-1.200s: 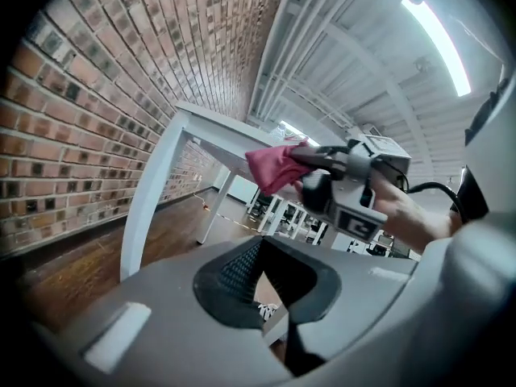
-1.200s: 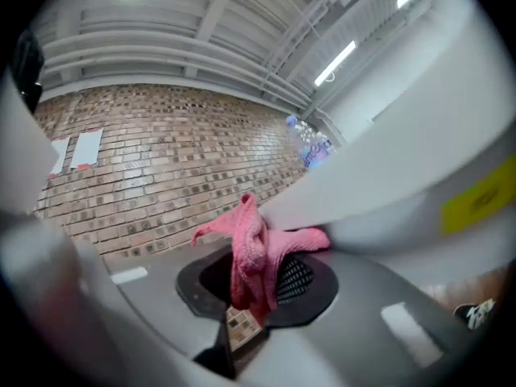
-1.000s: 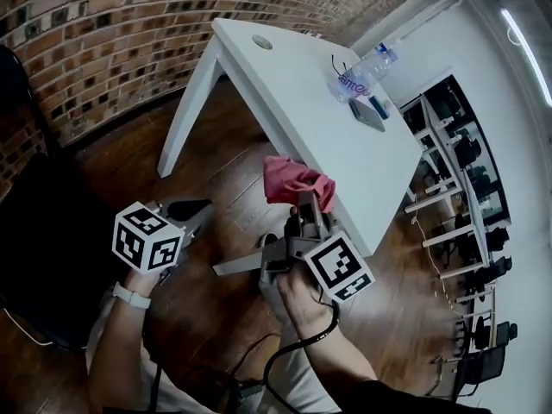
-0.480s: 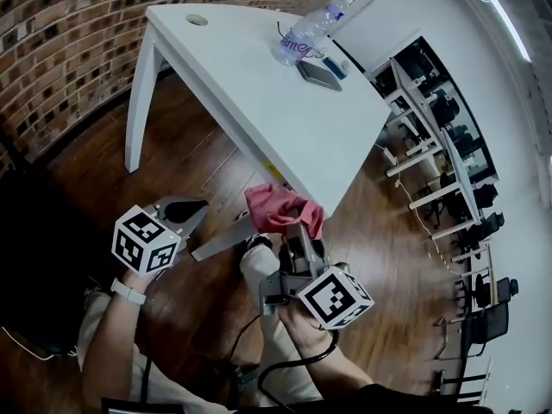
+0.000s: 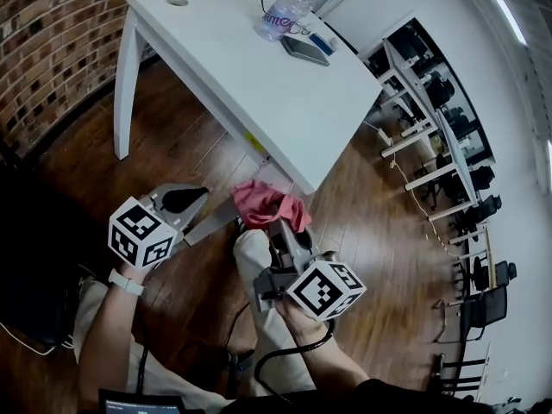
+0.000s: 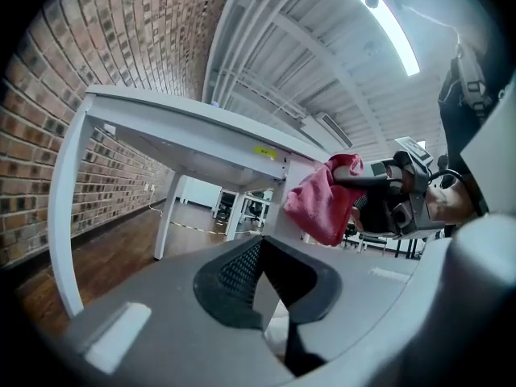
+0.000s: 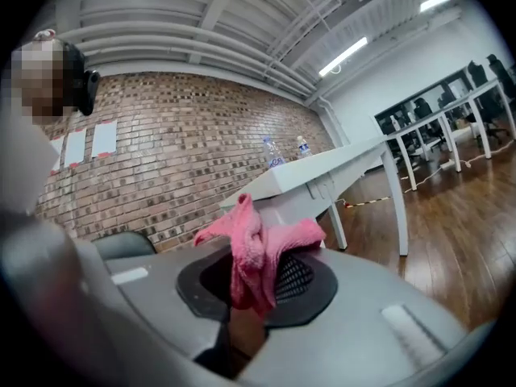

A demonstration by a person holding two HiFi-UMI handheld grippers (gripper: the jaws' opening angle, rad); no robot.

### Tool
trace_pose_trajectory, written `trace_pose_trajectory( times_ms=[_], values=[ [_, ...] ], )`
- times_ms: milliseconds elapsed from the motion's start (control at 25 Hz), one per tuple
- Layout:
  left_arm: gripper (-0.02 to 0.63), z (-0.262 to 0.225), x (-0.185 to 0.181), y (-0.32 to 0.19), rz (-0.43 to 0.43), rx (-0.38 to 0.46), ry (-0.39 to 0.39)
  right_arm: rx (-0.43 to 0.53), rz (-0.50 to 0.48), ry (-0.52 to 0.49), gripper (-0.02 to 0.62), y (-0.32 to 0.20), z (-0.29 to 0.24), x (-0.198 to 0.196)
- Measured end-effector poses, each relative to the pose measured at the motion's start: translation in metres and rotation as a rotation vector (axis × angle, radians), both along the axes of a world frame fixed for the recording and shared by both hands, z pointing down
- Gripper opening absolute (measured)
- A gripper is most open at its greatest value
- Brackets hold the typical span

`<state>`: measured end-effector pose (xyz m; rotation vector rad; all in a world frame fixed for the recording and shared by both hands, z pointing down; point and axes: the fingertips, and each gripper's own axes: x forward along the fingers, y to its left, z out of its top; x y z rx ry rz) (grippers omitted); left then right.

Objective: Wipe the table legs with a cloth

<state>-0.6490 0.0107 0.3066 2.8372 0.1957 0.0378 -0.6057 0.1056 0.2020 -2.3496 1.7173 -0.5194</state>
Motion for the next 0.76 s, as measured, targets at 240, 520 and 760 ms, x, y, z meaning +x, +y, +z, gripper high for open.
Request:
trace_pose_trajectory(
  times_ms=[240, 520, 760],
  values=[
    [0.0, -0.014, 0.013, 0.026, 0.076, 0.057, 0.035, -0.067, -0.067, 0.136, 0.049, 0.004, 0.006, -0.011],
    [0.0, -0.026, 0.011, 0.066, 0.188, 0.074, 0.148, -0.079, -0.097, 0.162, 0.049, 0.013, 0.011, -0.014],
    [0.065, -0.026, 0.028, 0.057, 0.245, 0.061, 0.152, -0.083, -0.076, 0.167, 0.049, 0.004, 0.01, 0.01]
  ],
)
